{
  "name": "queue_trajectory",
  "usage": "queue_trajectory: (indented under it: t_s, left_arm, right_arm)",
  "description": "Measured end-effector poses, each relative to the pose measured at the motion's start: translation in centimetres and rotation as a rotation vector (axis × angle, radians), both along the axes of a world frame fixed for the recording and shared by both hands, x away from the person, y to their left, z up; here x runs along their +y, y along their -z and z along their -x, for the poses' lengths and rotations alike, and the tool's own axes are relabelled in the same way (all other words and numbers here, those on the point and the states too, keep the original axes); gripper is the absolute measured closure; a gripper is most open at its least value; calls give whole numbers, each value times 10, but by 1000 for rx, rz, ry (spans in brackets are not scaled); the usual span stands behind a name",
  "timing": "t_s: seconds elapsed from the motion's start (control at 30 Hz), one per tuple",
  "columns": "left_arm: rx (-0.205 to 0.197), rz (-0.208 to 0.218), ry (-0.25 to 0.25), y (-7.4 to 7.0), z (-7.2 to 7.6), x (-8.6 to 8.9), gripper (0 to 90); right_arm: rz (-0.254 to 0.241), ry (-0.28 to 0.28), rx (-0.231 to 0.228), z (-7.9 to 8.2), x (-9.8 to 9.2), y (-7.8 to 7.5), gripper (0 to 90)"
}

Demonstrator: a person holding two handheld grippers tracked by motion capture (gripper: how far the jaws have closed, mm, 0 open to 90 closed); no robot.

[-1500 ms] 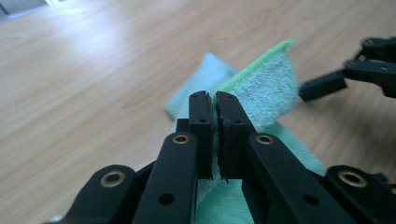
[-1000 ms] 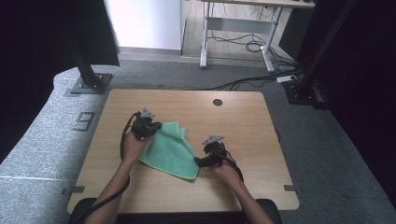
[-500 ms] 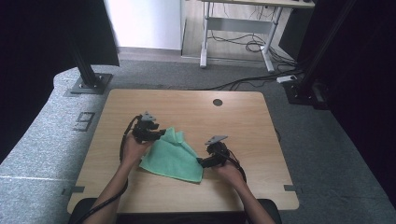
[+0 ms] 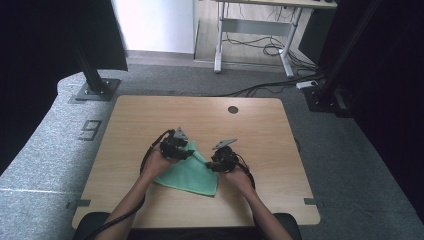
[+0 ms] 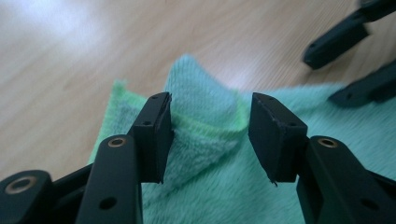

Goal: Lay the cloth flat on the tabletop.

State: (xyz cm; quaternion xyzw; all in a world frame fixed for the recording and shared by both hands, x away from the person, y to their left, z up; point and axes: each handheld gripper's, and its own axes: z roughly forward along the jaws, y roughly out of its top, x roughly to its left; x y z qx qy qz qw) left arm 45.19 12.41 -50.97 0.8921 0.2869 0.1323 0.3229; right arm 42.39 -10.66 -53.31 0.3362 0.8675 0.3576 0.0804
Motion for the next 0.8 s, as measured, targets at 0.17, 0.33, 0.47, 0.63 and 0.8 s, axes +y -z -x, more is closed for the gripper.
queue_trajectory:
  t_s: [0.17,0.33,0.47,0.63,0.8]
  left_arm:
    - [5,-67,4,8,0,1,677]
    - [-28,-16,-26,-7,-1,8,853]
    - [-30,75,-41,-21,-4,16,855]
    - [-28,92,-39,-25,-4,15,855]
    - [-23,93,-35,-23,-3,14,857]
  right_arm:
    - [12,-14,23,3,1,-2,809]
    - [-4,-3,-32,7,-8,-22,860]
    - [-36,10,-57,8,-18,-38,840]
    - [-76,5,-58,2,-12,-33,588]
    - [-64,-19,-10,-5,6,-14,679]
